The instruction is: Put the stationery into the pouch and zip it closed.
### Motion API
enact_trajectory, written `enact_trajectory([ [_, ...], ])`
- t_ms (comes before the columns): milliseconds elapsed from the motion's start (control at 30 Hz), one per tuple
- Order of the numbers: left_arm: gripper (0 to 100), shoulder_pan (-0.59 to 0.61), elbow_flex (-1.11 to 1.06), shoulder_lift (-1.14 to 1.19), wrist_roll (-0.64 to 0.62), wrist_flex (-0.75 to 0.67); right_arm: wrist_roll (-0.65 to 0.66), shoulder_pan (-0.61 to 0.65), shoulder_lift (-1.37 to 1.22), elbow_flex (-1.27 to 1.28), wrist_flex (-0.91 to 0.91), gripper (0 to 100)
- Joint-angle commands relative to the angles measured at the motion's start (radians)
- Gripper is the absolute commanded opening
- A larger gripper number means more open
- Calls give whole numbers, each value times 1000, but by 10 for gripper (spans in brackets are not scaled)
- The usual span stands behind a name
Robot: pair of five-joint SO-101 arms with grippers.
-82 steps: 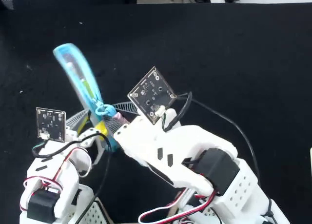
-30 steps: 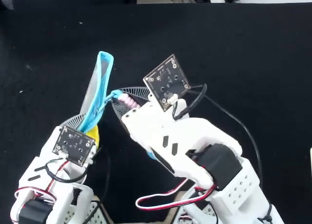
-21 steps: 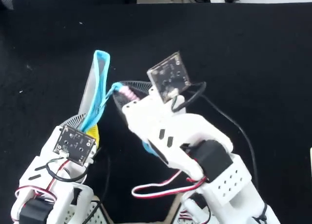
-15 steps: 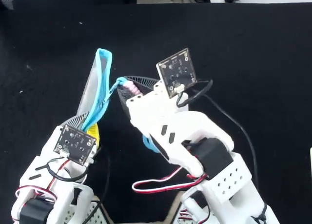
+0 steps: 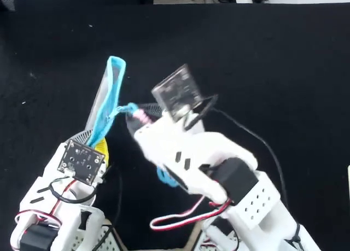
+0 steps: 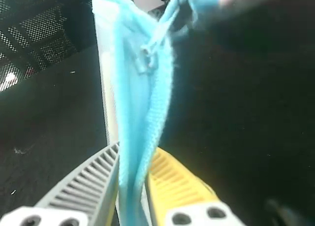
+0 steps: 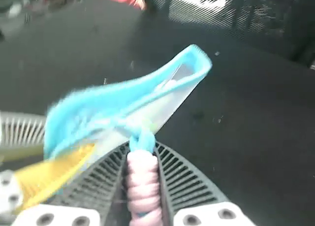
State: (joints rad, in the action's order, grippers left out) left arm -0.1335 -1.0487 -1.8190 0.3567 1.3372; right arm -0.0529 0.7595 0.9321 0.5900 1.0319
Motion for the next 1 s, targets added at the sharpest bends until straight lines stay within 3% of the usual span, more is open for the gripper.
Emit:
enact_trajectory([
  [0,30,-2,7,3,9,9,86,55,4,-15,75,66],
  [167,30,-5,-1,3,9,9,100,63,4,-21,103,261],
  [700,30,-5,-1,3,9,11,92,64,137,33,-69,227],
  [967,30,-5,-1,3,9,9,92,153,176,156,-163,226],
])
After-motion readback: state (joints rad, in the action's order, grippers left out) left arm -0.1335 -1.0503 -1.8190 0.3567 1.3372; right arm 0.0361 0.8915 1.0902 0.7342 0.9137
